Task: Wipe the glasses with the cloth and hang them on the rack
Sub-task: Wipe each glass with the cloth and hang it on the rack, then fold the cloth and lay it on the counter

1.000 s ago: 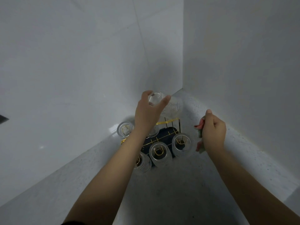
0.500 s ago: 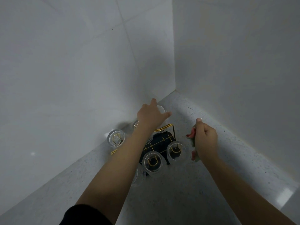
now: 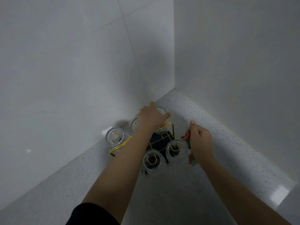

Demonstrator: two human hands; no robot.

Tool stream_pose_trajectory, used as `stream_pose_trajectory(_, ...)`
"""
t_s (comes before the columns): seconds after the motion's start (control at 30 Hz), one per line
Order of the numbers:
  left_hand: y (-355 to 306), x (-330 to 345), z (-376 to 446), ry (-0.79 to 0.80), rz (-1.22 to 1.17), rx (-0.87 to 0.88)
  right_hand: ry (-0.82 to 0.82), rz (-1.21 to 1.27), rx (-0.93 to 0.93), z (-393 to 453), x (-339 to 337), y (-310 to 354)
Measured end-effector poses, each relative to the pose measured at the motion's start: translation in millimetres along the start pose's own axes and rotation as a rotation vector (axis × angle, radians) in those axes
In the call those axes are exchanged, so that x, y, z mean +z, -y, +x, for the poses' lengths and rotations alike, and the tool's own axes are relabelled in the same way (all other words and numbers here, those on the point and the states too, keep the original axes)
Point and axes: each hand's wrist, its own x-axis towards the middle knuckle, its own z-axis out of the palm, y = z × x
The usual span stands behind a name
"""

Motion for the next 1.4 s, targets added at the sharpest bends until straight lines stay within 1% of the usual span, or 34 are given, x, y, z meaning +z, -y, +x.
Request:
stream_pose_trajectory(0.07, 3, -4, -7, -0.055, -0.086, 0.029, 0.007, -0.015, -0.001, -1, 1, 1)
stream_pose_trajectory(0.13, 7, -6, -19, -0.152, -0.169, 0.121, 0.017, -0.015, -0.001, -3, 3, 2)
stream_pose_trajectory(0.17, 8, -7, -26, -0.161, -0.203, 0.174, 0.021, -0.01, 0.0, -4, 4, 3)
stream_pose_trajectory(0.2, 10, -7, -31, -0.123, -0.237, 0.209, 0.022, -0.006, -0.002, -5, 4, 3)
stream_pose_trajectory(0.23, 11, -6, -36, -0.052, -0.26, 0.227, 0.022, -0.004, -0.006, -6, 5, 3)
stream_pose_trajectory(0.3, 13, -4, -41, 0.062, -0.246, 0.247, 0.018, -0.011, -0.024, -8, 7, 3)
stream_pose_trajectory(0.4, 12, -4, -40, 0.074, -0.271, 0.246, 0.011, -0.001, -0.041, -12, 9, 5)
stream_pose_trajectory(0.57, 8, -2, -38, 0.023, -0.252, 0.206, 0.022, 0.082, -0.026, -16, 6, 8)
stream_pose_trajectory(0.77, 6, -6, -24, -0.054, -0.276, 0.161, 0.006, 0.092, 0.006, -16, 3, 7)
stream_pose_trajectory(0.87, 6, -6, -19, -0.053, -0.273, 0.163, 0.01, 0.089, 0.013, -15, 1, 7)
stream_pose_trajectory(0.93, 5, -7, -21, -0.059, -0.251, 0.175, 0.028, 0.102, 0.081, -13, -1, 8)
stream_pose_trajectory(0.97, 5, -7, -22, -0.079, -0.223, 0.192, 0.053, 0.129, 0.147, -12, -2, 8)
stream_pose_trajectory(1.03, 6, -5, -31, -0.152, -0.211, 0.233, 0.136, 0.267, 0.319, -12, -6, 11)
stream_pose_trajectory(1.1, 9, -2, -44, -0.26, -0.324, 0.268, 0.223, 0.434, 0.438, -15, -10, 15)
stream_pose_trajectory(1.17, 12, 1, -63, -0.34, -0.484, 0.284, 0.313, 0.555, 0.468, -20, -15, 15)
stream_pose_trajectory(1.2, 14, 1, -78, -0.338, -0.568, 0.285, 0.354, 0.598, 0.472, -25, -17, 16)
stream_pose_trajectory(1.27, 17, 0, -109, -0.25, -0.706, 0.249, 0.418, 0.645, 0.467, -34, -18, 14)
stream_pose_trajectory(1.4, 36, 7, -166, -0.04, -0.923, 0.139, 0.494, 0.63, 0.4, -65, -10, 15)
